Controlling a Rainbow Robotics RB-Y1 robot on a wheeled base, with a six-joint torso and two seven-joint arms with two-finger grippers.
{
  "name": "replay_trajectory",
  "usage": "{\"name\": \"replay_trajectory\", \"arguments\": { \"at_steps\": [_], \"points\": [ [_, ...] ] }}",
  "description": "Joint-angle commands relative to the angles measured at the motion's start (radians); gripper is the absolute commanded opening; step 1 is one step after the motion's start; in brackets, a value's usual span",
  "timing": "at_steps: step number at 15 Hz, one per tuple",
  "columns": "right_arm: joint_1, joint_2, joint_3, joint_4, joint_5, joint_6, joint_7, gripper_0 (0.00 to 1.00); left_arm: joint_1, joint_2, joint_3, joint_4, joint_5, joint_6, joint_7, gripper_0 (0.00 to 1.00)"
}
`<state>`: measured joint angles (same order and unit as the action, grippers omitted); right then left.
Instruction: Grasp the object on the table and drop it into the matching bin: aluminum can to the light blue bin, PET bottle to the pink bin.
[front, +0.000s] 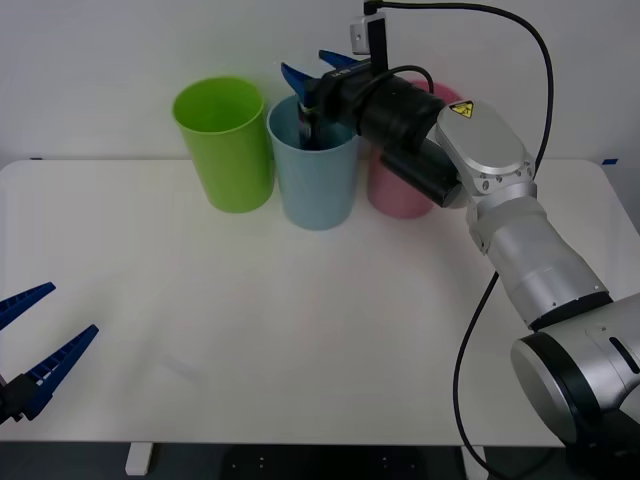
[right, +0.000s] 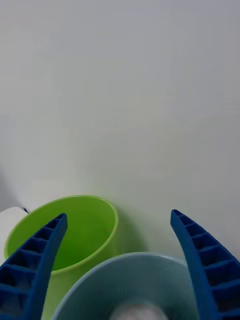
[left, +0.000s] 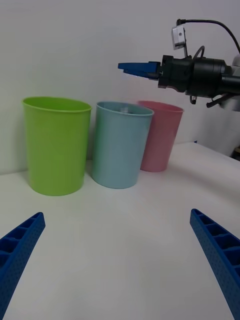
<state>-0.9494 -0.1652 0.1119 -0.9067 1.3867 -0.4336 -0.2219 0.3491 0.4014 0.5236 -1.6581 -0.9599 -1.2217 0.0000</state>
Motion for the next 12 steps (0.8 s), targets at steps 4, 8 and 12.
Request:
{"name": "replay_trajectory", "arguments": {
  "at_steps": [4, 8, 12],
  "points": [
    [0.003, -0.011, 0.000, 0.000, -0.017, -0.025, 0.004, 1.00, 0.000, 0.000, 0.000, 0.000, 0.000, 0.000, 0.000, 1.00],
    [0.064, -0.050, 0.000, -0.077, -0.054, -0.076, 0.003, 1.00, 0.000, 0.000, 0.000, 0.000, 0.000, 0.000, 0.000, 1.00],
    [0.198, -0.111, 0.022, -0.264, -0.057, -0.102, -0.011, 1.00, 0.000, 0.000, 0.000, 0.000, 0.000, 0.000, 0.000, 1.00]
  ]
}}
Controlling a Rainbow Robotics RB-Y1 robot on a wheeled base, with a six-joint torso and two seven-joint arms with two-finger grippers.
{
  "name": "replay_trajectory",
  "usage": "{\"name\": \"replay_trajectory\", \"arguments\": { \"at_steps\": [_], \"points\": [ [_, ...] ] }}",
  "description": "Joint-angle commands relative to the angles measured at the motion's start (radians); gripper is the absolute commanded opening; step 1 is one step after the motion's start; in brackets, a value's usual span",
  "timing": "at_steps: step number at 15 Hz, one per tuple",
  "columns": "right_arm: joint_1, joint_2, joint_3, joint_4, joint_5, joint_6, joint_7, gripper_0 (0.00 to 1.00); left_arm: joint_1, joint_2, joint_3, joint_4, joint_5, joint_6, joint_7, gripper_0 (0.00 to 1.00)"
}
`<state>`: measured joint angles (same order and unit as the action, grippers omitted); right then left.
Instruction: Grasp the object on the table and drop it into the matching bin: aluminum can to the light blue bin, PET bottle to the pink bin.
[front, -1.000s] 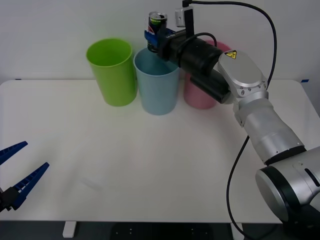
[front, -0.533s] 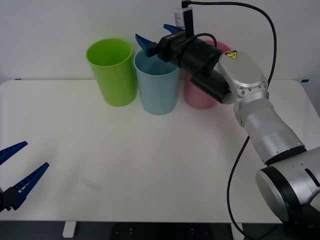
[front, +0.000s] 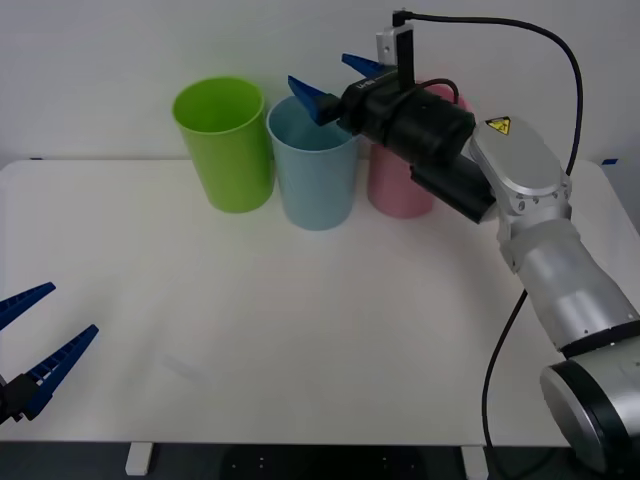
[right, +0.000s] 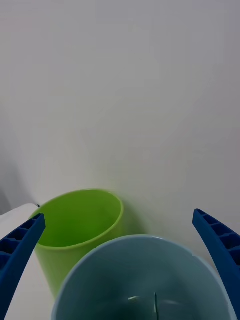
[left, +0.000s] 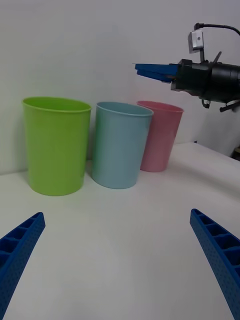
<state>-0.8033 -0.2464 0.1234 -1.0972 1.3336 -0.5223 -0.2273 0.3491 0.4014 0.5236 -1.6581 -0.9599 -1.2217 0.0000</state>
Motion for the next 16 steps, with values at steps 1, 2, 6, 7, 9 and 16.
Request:
{"name": "replay_trajectory", "arguments": {
  "at_steps": [1, 2, 6, 7, 9, 16],
  "points": [
    [0.093, -0.054, 0.016, -0.131, -0.013, -0.025, -0.006, 1.00, 0.000, 0.000, 0.000, 0.000, 0.000, 0.000, 0.000, 1.00],
    [0.128, -0.079, 0.021, -0.173, -0.027, -0.041, -0.006, 1.00, 0.000, 0.000, 0.000, 0.000, 0.000, 0.000, 0.000, 1.00],
    [0.249, -0.165, 0.021, -0.282, -0.073, -0.105, 0.013, 1.00, 0.000, 0.000, 0.000, 0.000, 0.000, 0.000, 0.000, 1.00],
    [0.273, -0.182, 0.021, -0.300, -0.085, -0.120, 0.022, 1.00, 0.000, 0.000, 0.000, 0.000, 0.000, 0.000, 0.000, 1.00],
    [0.334, -0.228, 0.021, -0.346, -0.128, -0.153, 0.043, 1.00, 0.000, 0.000, 0.000, 0.000, 0.000, 0.000, 0.000, 1.00],
    [0.562, -0.384, 0.018, -0.490, -0.292, -0.168, 0.255, 1.00, 0.000, 0.000, 0.000, 0.000, 0.000, 0.000, 0.000, 1.00]
  ]
}}
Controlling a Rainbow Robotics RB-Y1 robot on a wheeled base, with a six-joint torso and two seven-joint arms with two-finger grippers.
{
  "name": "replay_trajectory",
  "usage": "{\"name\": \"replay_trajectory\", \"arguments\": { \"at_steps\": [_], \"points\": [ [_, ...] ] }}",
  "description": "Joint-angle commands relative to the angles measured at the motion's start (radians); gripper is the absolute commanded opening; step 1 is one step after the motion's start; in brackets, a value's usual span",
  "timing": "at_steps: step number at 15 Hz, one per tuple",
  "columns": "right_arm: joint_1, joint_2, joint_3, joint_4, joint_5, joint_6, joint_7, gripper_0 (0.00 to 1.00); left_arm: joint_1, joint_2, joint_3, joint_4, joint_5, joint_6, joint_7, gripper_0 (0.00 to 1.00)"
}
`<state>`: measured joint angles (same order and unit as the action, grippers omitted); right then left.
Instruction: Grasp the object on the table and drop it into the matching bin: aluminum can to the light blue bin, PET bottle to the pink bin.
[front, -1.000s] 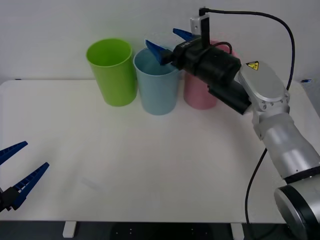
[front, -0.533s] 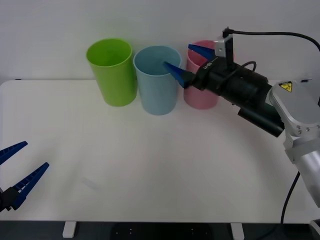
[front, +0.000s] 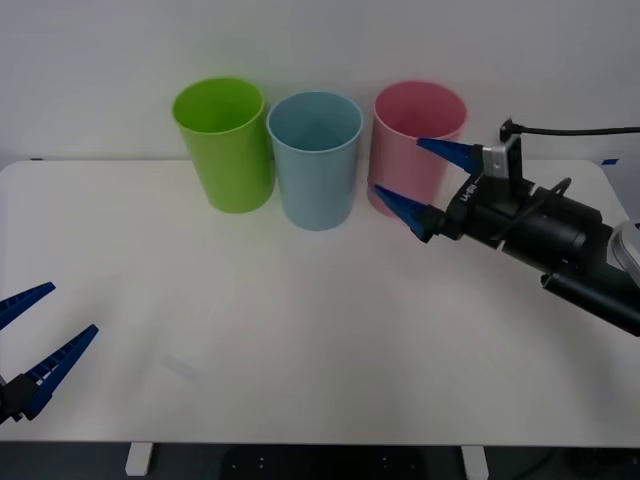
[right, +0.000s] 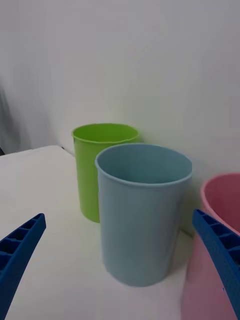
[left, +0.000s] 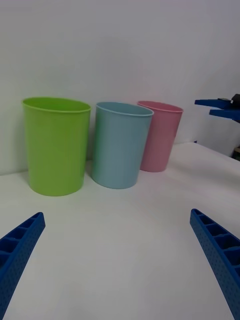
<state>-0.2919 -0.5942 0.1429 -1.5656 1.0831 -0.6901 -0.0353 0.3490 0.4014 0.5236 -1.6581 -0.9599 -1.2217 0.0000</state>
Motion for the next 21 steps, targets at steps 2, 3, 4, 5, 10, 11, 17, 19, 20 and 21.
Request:
{"name": "replay_trajectory", "arguments": {
  "at_steps": [2, 3, 4, 5, 10, 11, 17, 19, 20, 21],
  "points": [
    [0.122, -0.067, -0.028, -0.050, -0.074, -0.012, 0.129, 1.00, 0.000, 0.000, 0.000, 0.000, 0.000, 0.000, 0.000, 1.00],
    [0.149, -0.070, -0.051, -0.059, -0.074, -0.032, 0.144, 1.00, 0.000, 0.000, 0.000, 0.000, 0.000, 0.000, 0.000, 1.00],
    [0.177, -0.069, -0.085, -0.059, -0.072, -0.078, 0.144, 1.00, 0.000, 0.000, 0.000, 0.000, 0.000, 0.000, 0.000, 1.00],
    [0.195, -0.070, -0.105, -0.059, -0.072, -0.111, 0.146, 1.00, 0.000, 0.000, 0.000, 0.000, 0.000, 0.000, 0.000, 1.00],
    [0.313, -0.070, -0.253, -0.059, -0.065, -0.322, 0.158, 1.00, 0.000, 0.000, 0.000, 0.000, 0.000, 0.000, 0.000, 1.00],
    [0.330, -0.069, -0.275, -0.059, -0.058, -0.348, 0.157, 1.00, 0.000, 0.000, 0.000, 0.000, 0.000, 0.000, 0.000, 1.00],
    [0.435, -0.069, -0.351, -0.062, -0.054, -0.417, 0.152, 1.00, 0.000, 0.000, 0.000, 0.000, 0.000, 0.000, 0.000, 1.00],
    [0.453, -0.069, -0.361, -0.062, -0.054, -0.419, 0.149, 1.00, 0.000, 0.000, 0.000, 0.000, 0.000, 0.000, 0.000, 1.00],
    [0.462, -0.069, -0.364, -0.062, -0.054, -0.419, 0.147, 1.00, 0.000, 0.000, 0.000, 0.000, 0.000, 0.000, 0.000, 1.00],
    [0.473, -0.069, -0.367, -0.062, -0.054, -0.417, 0.143, 1.00, 0.000, 0.000, 0.000, 0.000, 0.000, 0.000, 0.000, 1.00]
  ]
}}
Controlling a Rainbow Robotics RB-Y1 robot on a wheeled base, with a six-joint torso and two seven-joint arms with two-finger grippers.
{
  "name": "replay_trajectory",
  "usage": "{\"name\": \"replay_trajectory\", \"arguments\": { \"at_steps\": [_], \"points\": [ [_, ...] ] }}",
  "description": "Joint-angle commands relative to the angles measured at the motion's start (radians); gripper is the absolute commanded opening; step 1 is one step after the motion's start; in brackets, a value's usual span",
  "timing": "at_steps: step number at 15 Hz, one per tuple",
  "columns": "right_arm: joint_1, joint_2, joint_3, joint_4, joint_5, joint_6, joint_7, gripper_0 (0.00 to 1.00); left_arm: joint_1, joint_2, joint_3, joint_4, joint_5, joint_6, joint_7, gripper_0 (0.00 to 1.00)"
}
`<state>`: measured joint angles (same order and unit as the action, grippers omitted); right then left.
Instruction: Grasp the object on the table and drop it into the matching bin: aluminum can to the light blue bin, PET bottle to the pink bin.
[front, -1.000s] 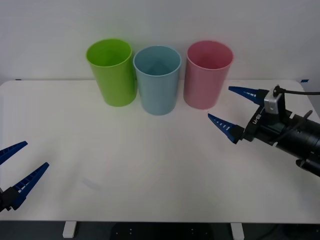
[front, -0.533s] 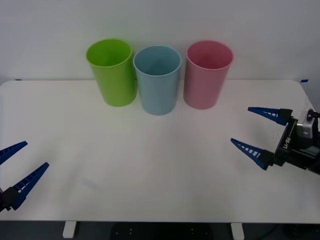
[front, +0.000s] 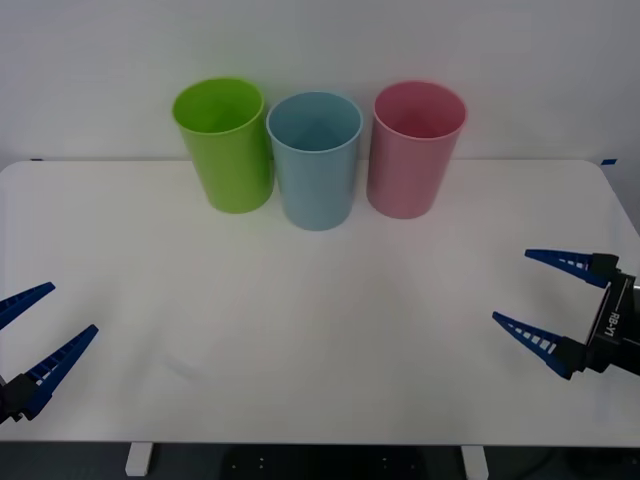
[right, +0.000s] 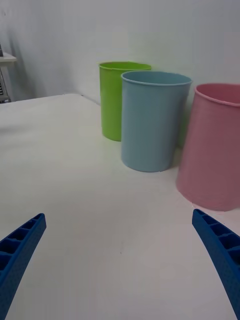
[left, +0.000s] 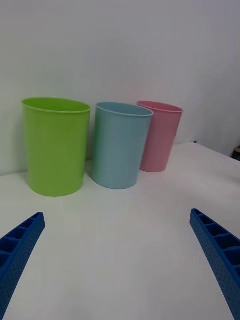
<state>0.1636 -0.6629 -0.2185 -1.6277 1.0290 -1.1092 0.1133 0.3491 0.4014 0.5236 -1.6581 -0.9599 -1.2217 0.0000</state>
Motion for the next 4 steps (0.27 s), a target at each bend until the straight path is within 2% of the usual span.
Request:
{"name": "replay_trajectory", "arguments": {
  "at_steps": [1, 4],
  "points": [
    [0.017, 0.000, -0.005, 0.000, 0.000, 0.002, -0.006, 1.00, 0.000, 0.000, 0.000, 0.000, 0.000, 0.000, 0.000, 1.00],
    [0.017, 0.000, -0.005, 0.000, 0.000, 0.002, -0.006, 1.00, 0.000, 0.000, 0.000, 0.000, 0.000, 0.000, 0.000, 1.00]
  ]
}}
